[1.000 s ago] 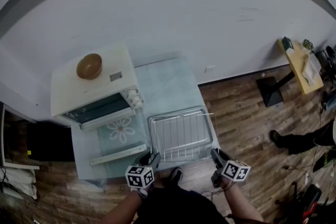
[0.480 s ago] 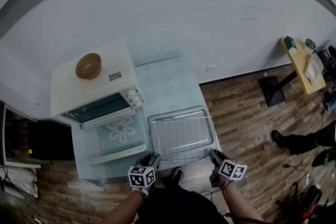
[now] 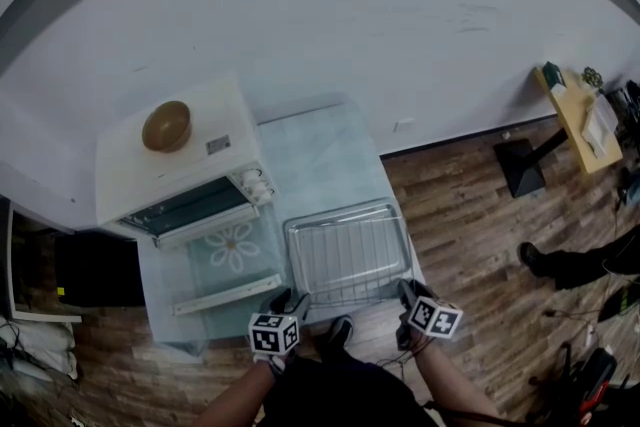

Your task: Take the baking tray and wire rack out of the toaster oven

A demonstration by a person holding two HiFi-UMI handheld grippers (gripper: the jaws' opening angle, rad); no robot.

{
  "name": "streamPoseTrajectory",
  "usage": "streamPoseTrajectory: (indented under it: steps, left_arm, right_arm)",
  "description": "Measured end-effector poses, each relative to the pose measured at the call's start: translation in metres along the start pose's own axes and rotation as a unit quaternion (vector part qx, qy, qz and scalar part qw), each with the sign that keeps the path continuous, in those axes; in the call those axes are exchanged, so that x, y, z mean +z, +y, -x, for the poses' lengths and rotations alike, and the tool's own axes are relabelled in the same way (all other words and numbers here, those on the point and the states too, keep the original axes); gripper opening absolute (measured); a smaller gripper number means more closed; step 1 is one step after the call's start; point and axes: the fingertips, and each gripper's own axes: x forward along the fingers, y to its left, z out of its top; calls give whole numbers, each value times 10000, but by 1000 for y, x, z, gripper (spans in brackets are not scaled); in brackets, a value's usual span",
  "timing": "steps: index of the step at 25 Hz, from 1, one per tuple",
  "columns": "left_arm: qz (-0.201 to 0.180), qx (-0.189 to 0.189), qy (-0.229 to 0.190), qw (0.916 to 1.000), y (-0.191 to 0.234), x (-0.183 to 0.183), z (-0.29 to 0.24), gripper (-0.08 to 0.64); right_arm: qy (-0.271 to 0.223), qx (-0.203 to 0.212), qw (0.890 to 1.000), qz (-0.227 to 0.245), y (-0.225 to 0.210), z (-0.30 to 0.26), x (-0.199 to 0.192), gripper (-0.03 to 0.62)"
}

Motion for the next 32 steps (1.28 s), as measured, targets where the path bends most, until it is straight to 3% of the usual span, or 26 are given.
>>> streamPoseTrajectory:
  steps: [8, 11, 19, 25, 32]
  left_arm:
    - [-113, -127, 127, 9998, -1, -8, 22, 213]
    - [-219, -286, 154, 9992, -6, -8, 32, 213]
    - [-579, -704, -175, 9957, -22, 21, 71, 213]
    - [-1138, -803, -998, 9852, -14, 88, 120, 204]
    - [-1201, -536, -2144, 9678, 33, 184, 188, 127]
  right_arm:
    - [-187, -552, 9983, 94, -5, 1, 3, 181]
    - [-310, -742, 9965, 231, -5, 4, 8, 279]
    - [-1027, -1039, 9865, 746, 12, 26, 47, 304]
    - [-1748, -363, 9791, 973, 89, 43, 95, 256]
    - [-2367, 731, 9503, 1888, 237, 63, 137, 162]
